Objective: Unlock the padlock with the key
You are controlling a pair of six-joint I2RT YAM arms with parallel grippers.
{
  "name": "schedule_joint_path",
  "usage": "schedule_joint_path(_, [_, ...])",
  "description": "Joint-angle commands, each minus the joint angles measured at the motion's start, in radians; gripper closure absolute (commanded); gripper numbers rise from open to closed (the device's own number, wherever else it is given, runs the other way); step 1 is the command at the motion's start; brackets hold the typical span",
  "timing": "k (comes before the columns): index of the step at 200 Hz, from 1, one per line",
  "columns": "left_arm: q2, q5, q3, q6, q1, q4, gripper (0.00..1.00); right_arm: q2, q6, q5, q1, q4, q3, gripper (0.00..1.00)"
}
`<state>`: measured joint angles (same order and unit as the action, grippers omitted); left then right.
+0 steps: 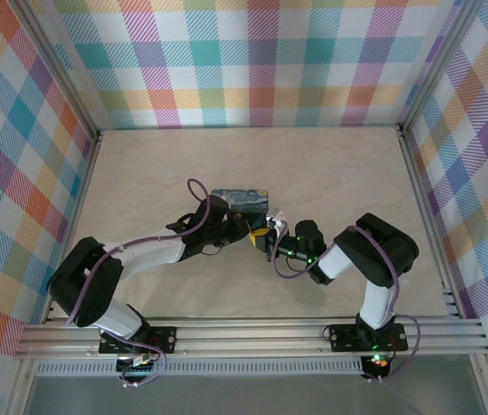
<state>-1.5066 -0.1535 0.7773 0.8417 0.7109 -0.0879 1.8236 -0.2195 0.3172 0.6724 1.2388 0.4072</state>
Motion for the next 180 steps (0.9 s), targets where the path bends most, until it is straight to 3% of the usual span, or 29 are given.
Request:
schedule_joint_path(1, [0.002, -0.125, 0.012, -0.01, 0.029, -0.001, 0.83, -0.026, 0.04, -0.002, 0.001, 0.123, 0.066, 1.0])
schedule_joint_path(64, [0.008, -0.127, 0.01, -0.012, 0.029, -0.002, 0.83, 0.035, 0.06, 0.006, -0.013, 0.167, 0.068, 1.0])
schedule_joint_path(128, [-0.022, -0.13, 0.01, -0.007, 0.03, -0.025, 0.83, -0.012, 0.012, 0.048, -0.014, 0.137, 0.086, 1.0])
schedule_joint_path(180, [-0.05, -0.107, 0.016, -0.015, 0.03, -0.052, 0.83, 0.003, -0.01, 0.01, -0.008, 0.154, 0.031, 1.0])
